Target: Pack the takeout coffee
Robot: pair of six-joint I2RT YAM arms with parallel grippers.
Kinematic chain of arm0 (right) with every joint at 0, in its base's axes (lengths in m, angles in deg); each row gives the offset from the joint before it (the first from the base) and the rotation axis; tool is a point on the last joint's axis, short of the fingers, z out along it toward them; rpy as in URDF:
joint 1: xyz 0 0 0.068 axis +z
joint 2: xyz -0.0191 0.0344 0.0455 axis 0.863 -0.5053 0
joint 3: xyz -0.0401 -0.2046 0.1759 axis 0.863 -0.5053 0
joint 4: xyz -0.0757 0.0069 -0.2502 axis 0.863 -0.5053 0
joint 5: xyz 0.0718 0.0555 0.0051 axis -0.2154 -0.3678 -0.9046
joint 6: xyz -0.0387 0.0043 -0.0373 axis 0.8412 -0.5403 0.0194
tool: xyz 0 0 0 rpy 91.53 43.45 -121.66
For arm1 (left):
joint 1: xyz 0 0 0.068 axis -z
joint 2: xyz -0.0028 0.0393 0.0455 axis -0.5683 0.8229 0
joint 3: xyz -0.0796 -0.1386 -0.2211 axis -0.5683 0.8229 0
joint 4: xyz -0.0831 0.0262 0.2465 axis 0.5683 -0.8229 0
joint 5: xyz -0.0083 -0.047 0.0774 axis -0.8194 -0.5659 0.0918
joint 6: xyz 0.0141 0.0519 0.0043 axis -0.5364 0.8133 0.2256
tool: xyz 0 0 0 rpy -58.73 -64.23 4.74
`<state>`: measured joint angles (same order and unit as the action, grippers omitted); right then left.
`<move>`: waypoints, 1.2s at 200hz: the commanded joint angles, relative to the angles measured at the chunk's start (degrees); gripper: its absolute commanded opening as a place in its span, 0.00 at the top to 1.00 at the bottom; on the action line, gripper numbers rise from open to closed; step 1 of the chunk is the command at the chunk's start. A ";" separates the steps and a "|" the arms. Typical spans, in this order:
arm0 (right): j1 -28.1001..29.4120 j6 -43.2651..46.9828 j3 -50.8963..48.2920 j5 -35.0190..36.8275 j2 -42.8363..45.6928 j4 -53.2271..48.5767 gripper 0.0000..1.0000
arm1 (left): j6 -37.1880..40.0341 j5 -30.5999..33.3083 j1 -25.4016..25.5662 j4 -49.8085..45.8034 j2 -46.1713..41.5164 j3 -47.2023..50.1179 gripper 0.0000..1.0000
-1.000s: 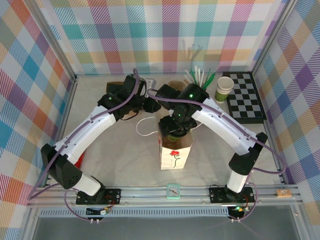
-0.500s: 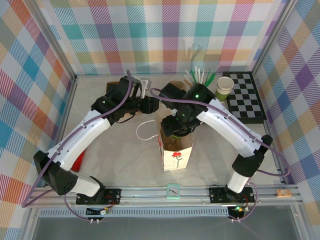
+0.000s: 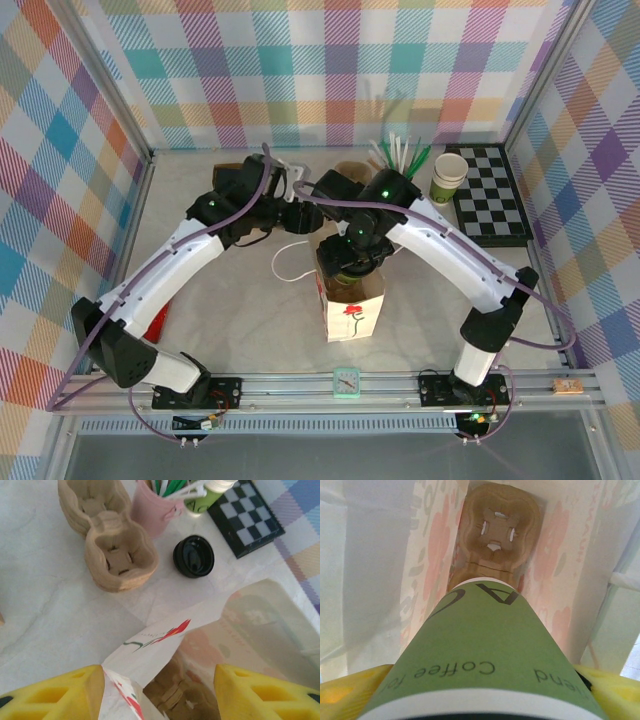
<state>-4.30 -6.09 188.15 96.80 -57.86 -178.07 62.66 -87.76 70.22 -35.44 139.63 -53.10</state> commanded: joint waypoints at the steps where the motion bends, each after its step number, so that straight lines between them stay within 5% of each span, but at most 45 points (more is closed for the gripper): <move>1: 0.42 0.00 0.96 0.05 -0.14 -10.09 0.36 | 2.50 -1.36 0.70 -2.31 1.10 -1.10 0.40; 32: 0.40 1.41 1.71 0.48 0.25 -10.11 0.36 | 2.59 -0.22 0.70 -2.22 1.81 -1.23 0.45; 94: 0.06 5.90 0.12 5.80 0.39 -10.17 0.36 | 1.30 4.45 0.70 -2.96 2.21 -1.54 0.73; 178: -0.51 8.89 3.19 8.08 1.08 -10.13 0.36 | -1.25 5.10 0.85 -3.98 -1.24 -1.04 0.76; 240: 0.79 5.44 9.45 1.36 -1.09 -10.11 0.37 | -2.51 4.26 1.84 -3.63 -3.28 0.79 0.69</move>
<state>-4.47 1.01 194.33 101.45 -58.02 -178.07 61.10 -83.04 71.16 -38.35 138.07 -53.21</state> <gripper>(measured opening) 0.840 0.310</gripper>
